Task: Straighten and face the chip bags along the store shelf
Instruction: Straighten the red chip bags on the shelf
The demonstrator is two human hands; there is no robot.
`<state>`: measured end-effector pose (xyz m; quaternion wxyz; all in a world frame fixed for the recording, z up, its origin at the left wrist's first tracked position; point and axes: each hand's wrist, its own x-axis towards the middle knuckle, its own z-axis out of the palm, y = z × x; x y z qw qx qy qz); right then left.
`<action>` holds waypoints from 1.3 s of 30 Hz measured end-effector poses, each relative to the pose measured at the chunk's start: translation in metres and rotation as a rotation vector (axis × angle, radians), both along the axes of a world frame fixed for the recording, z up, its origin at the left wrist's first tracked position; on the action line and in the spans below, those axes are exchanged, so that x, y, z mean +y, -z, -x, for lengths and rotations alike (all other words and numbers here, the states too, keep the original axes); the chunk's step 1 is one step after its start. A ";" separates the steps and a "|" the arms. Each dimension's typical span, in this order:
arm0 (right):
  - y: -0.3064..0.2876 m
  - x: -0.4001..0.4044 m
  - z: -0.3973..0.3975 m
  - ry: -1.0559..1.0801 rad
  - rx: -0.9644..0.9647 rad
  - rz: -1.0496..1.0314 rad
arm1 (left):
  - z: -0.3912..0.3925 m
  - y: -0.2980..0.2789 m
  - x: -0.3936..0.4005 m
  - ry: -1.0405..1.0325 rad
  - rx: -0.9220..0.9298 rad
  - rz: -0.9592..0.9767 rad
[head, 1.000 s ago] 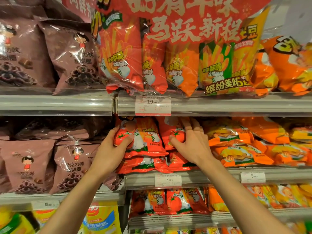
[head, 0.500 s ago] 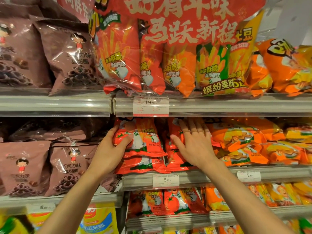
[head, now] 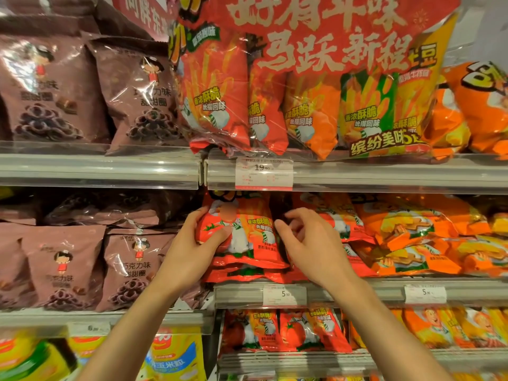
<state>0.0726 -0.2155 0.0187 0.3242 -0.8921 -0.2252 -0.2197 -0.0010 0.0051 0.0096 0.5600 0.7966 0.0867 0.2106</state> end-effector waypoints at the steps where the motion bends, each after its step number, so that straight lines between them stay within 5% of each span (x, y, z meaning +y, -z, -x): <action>1: 0.001 0.007 0.003 -0.026 0.095 0.000 | 0.004 0.000 -0.001 0.019 -0.010 0.014; 6: 0.006 0.022 0.015 -0.099 0.416 -0.087 | 0.028 0.008 -0.003 0.132 -0.005 0.075; 12: 0.025 0.015 0.030 -0.169 0.459 -0.344 | 0.040 0.010 -0.006 0.092 0.027 0.062; 22: 0.035 0.011 0.050 -0.196 0.415 -0.365 | 0.032 0.027 -0.003 -0.029 -0.030 -0.083; 28: 0.017 0.040 0.041 -0.256 0.371 -0.257 | 0.051 0.019 0.030 -0.151 -0.081 -0.032; 32: 0.009 0.058 0.002 -0.076 0.289 0.041 | 0.066 0.016 0.061 -0.248 -0.064 -0.081; 35: 0.006 0.077 -0.019 0.030 0.460 0.257 | 0.072 0.010 0.073 -0.284 -0.034 -0.100; 39: 0.010 0.094 -0.030 0.040 0.623 0.241 | 0.073 0.006 0.078 -0.313 -0.034 -0.147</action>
